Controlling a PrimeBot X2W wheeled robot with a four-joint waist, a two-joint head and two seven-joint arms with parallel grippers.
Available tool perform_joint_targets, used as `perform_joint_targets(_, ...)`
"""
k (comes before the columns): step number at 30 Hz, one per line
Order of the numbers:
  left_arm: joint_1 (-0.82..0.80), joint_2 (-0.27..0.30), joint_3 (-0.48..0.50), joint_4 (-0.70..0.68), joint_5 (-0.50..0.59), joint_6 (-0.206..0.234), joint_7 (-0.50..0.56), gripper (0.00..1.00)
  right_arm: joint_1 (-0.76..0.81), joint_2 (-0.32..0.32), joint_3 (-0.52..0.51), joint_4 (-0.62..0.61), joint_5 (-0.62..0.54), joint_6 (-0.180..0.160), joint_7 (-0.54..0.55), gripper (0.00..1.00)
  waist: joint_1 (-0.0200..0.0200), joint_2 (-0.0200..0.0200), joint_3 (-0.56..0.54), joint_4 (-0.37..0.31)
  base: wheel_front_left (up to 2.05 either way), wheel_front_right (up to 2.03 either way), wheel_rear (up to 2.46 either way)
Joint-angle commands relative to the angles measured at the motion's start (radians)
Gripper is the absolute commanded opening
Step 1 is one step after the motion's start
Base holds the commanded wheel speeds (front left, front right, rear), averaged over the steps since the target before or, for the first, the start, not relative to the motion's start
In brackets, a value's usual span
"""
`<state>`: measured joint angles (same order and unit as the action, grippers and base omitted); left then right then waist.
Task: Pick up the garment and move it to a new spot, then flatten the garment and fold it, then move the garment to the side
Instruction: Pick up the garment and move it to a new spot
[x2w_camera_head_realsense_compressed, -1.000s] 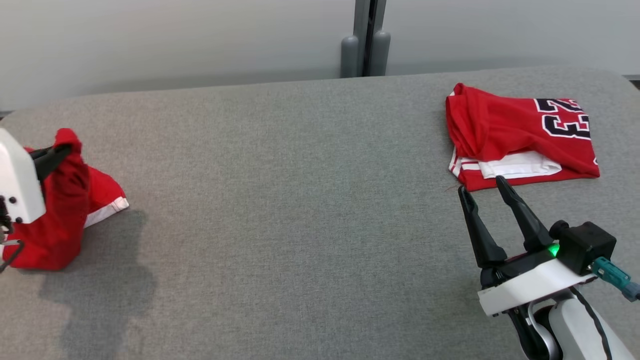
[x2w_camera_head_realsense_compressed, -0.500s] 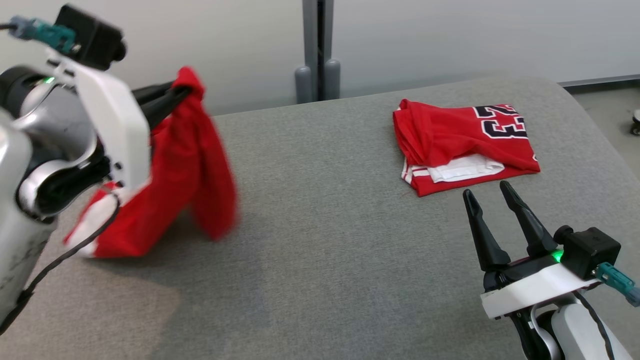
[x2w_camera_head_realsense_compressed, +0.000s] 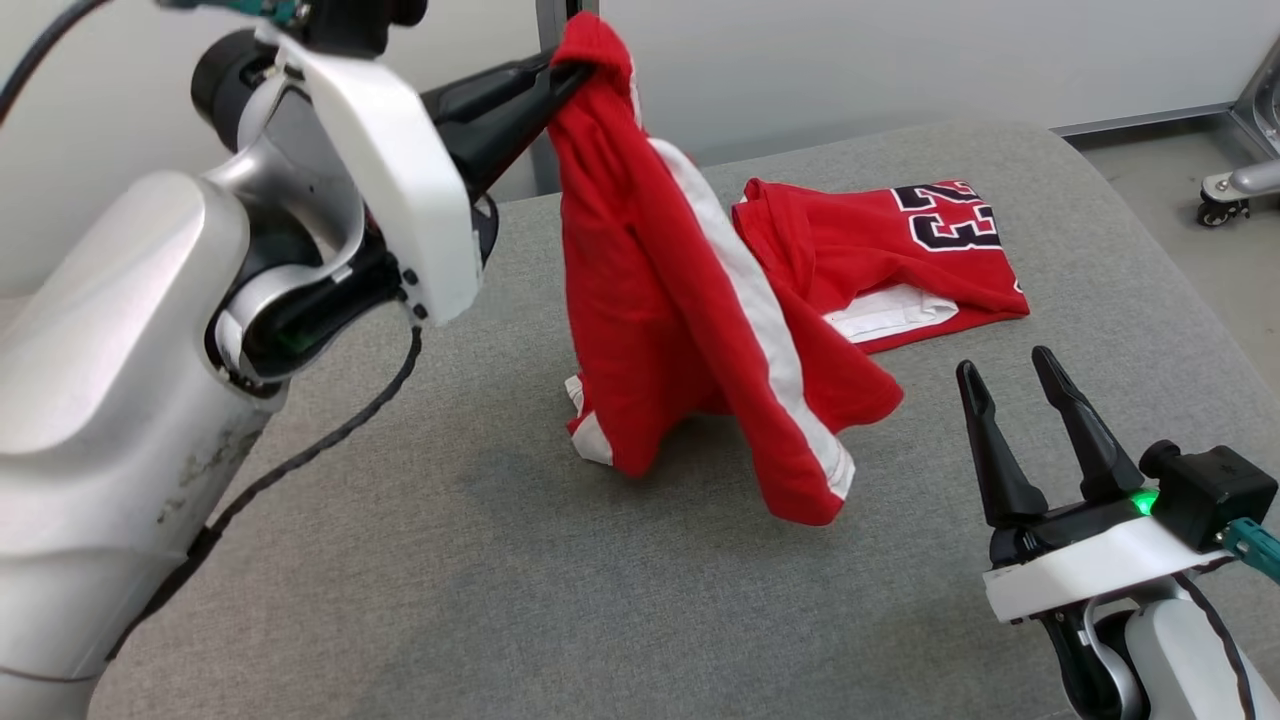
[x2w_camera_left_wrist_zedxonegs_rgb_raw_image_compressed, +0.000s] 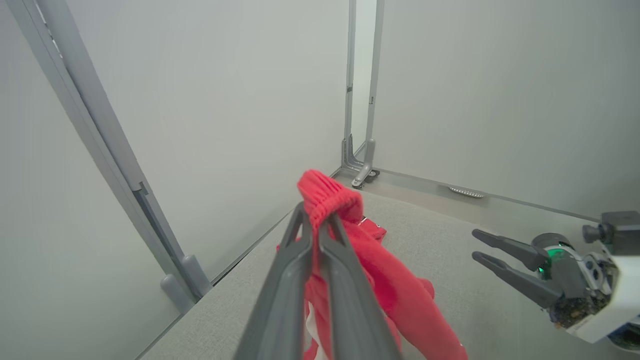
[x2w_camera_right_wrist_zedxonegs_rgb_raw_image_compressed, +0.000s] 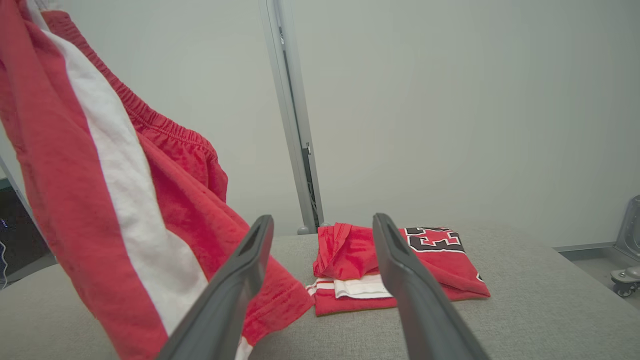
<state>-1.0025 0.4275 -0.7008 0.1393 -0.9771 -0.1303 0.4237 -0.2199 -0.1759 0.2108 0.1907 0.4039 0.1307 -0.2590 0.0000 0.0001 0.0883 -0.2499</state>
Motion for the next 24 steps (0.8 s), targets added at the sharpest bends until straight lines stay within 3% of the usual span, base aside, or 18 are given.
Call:
perform_joint_targets(1,0.046,0.016,-0.007,0.017,-0.008,-0.001,-0.026,0.0,0.008,-0.009,-0.003,-0.003,-0.006,0.0,-0.006,1.0,0.0,-0.0001,0.002,0.005,0.0,0.0,0.0)
perform_joint_targets(15,0.387,0.124,0.018,0.167,-0.022,0.016,-0.275,0.0,0.024,-0.024,0.003,0.005,-0.005,0.0,-0.006,1.0,0.0,-0.0001,0.013,0.065,0.0,0.0,0.0)
perform_joint_targets(24,0.562,0.114,0.044,0.331,-0.03,0.054,-0.45,0.0,0.024,-0.048,0.005,0.011,-0.005,0.0,-0.006,1.0,0.0,-0.0001,0.006,0.101,0.0,0.0,0.0)
